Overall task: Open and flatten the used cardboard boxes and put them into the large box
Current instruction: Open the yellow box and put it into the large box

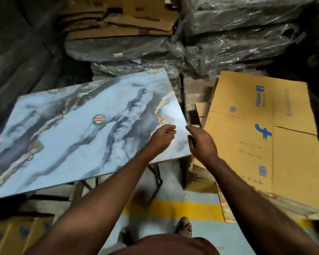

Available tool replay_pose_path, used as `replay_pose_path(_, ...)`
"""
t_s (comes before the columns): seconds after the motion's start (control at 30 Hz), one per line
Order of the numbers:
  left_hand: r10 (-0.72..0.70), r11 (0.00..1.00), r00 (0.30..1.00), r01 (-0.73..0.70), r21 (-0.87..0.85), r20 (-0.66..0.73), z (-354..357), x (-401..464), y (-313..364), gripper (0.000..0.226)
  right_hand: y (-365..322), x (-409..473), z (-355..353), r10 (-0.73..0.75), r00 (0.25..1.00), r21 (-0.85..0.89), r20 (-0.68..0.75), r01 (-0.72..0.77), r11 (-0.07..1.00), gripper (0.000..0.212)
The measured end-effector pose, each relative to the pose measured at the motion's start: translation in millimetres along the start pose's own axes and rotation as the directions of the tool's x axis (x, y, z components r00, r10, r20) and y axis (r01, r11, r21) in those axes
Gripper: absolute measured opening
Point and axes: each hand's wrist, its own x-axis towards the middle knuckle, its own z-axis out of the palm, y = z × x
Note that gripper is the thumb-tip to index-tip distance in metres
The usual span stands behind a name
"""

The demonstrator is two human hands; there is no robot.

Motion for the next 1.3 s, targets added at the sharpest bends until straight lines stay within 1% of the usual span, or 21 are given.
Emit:
replay_pose_path(0.07,0.034,0.999,0.990,-0.035,-0.006,-0.135,-62.9,-24.6,-13.2,0.030,-57.9,22.1,29.7,-0.161,0.987,0.080,-0.008,0.161,0.984,0.038)
replay_pose_path(0.17,0.049,0.997,0.940,-0.068,-0.044,-0.338,-159.8,-73.3,-35.8,0.026,-153.2,46.2,70.6,-0.371,0.928,0.146,-0.043,0.373,0.916,0.037)
replay_pose_path(0.27,0.003,0.995,0.864,-0.053,-0.084,-0.504,-241.0,-133.6,-63.7,0.027,-251.5,54.4,108.4,-0.487,0.871,0.184,-0.063,0.489,0.852,0.036)
replay_pose_path(0.33,-0.034,0.995,0.822,-0.026,-0.097,-0.568,-289.9,-177.3,-85.5,0.027,-312.7,48.0,138.5,-0.548,0.835,0.231,-0.049,0.543,0.807,0.036)
replay_pose_path(0.4,-0.058,0.994,0.772,-0.015,-0.110,-0.632,-337.8,-218.4,-112.4,0.027,-373.1,38.0,169.2,-0.631,0.775,0.304,-0.021,0.606,0.735,0.037)
replay_pose_path(0.47,-0.093,0.989,0.681,-0.022,-0.148,-0.726,-379.9,-263.8,-135.5,0.029,-433.5,26.9,197.9,-0.705,0.709,0.367,0.023,0.650,0.665,0.037)
replay_pose_path(0.57,-0.160,0.979,0.510,-0.024,-0.201,-0.845,-429.6,-339.3,-160.9,0.034,-522.8,3.6,230.2,-0.780,0.624,0.418,0.057,0.694,0.586,0.040)
replay_pose_path(0.63,-0.180,0.978,0.393,-0.028,-0.207,-0.902,-458.9,-388.3,-174.1,0.033,-579.5,-10.6,245.1,-0.808,0.587,0.434,0.061,0.713,0.551,0.042)
replay_pose_path(0.67,-0.195,0.973,0.328,-0.052,-0.224,-0.924,-474.1,-410.6,-179.3,0.032,-606.1,-17.2,250.7,-0.814,0.576,0.450,0.070,0.710,0.541,0.040)
replay_pose_path(0.77,-0.250,0.957,0.144,-0.116,-0.267,-0.957,-514.7,-467.8,-192.8,0.030,-677.4,-33.3,263.1,-0.833,0.545,0.539,0.093,0.676,0.503,0.042)
replay_pose_path(0.87,-0.291,0.947,-0.064,-0.163,-0.278,-0.954,-543.3,-504.1,-201.4,0.033,-734.8,-46.5,272.8,-0.881,0.466,0.603,0.081,0.681,0.416,0.046)
replay_pose_path(0.9,-0.298,0.944,-0.114,-0.180,-0.275,-0.948,-550.1,-512.2,-202.9,0.033,-751.9,-50.2,274.8,-0.893,0.443,0.620,0.083,0.678,0.394,0.045)
replay_pose_path(0.93,-0.296,0.944,-0.148,-0.197,-0.265,-0.943,-556.7,-518.4,-204.6,0.032,-767.4,-52.7,278.6,-0.902,0.423,0.632,0.086,0.677,0.378,0.044)
replay_pose_path(1.03,-0.315,0.936,-0.212,-0.234,-0.265,-0.925,-578.2,-530.2,-210.3,0.025,-808.2,-54.9,296.0,-0.931,0.357,0.652,0.076,0.689,0.317,0.042)
replay_pose_path(1.13,-0.319,0.936,-0.281,-0.245,-0.254,-0.905,-605.9,-538.4,-221.3,0.028,-840.9,-48.5,314.0,-0.949,0.308,0.701,0.074,0.661,0.269,0.052)
replay_pose_path(1.23,-0.336,0.937,-0.381,-0.225,-0.266,-0.861,-634.0,-552.7,-226.2,0.026,-872.3,-34.4,327.0,-0.950,0.290,0.728,0.120,0.625,0.283,0.064)
replay_pose_path(1.3,-0.308,0.951,-0.474,-0.172,-0.256,-0.825,-651.8,-564.8,-225.2,0.024,-893.7,-25.0,334.0,-0.949,0.283,0.744,0.136,0.603,0.286,0.072)
